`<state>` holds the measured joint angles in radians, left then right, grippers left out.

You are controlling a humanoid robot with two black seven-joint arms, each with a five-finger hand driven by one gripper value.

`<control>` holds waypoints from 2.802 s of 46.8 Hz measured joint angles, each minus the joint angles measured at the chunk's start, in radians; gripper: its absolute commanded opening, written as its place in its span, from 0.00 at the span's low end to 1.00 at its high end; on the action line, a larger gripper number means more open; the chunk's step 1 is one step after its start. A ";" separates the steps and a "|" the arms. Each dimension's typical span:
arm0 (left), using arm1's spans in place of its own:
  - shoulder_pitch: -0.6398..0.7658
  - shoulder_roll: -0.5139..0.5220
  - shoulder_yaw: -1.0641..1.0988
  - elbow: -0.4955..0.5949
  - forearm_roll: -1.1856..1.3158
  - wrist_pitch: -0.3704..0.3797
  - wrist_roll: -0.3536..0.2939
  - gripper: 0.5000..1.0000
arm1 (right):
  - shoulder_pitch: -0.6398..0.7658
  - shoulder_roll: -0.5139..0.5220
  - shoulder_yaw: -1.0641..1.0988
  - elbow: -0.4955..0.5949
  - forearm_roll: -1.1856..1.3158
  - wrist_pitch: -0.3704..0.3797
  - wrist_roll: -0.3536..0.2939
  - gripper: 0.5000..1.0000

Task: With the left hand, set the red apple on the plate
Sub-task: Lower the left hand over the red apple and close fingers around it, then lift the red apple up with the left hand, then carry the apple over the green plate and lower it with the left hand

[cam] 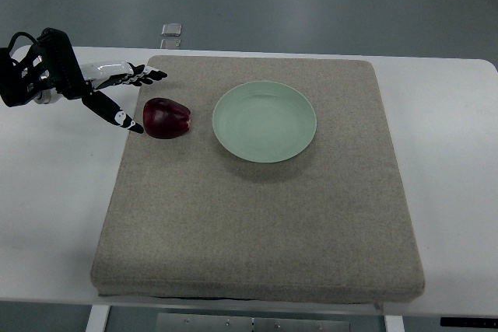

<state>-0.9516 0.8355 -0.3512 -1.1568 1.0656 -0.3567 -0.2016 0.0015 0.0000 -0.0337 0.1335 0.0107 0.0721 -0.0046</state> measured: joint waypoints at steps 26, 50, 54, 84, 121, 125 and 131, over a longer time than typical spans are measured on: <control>0.016 -0.134 0.024 0.017 0.234 0.136 -0.004 0.98 | 0.000 0.000 0.000 0.000 0.000 0.000 0.000 0.86; 0.016 -0.141 0.025 0.039 0.356 0.157 -0.004 0.57 | 0.000 0.000 0.000 0.000 0.000 0.000 0.000 0.86; 0.017 -0.141 0.025 0.039 0.357 0.159 -0.005 0.34 | 0.000 0.000 0.000 0.000 0.000 0.000 0.000 0.86; -0.113 -0.065 -0.025 0.060 0.330 0.158 -0.008 0.00 | 0.000 0.000 0.000 0.000 0.000 0.000 0.000 0.86; -0.249 -0.309 -0.008 0.073 0.310 0.152 -0.002 0.00 | 0.000 0.000 0.000 0.000 0.000 0.000 0.000 0.86; -0.220 -0.345 0.014 0.092 0.312 0.158 -0.002 0.00 | 0.000 0.000 0.000 0.000 0.000 0.000 0.000 0.86; -0.189 -0.393 0.024 0.124 0.320 0.161 -0.004 0.00 | 0.000 0.000 0.000 0.000 0.000 0.000 0.000 0.86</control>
<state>-1.1407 0.4424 -0.3273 -1.0328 1.3861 -0.1959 -0.2053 0.0017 0.0000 -0.0337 0.1334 0.0107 0.0721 -0.0045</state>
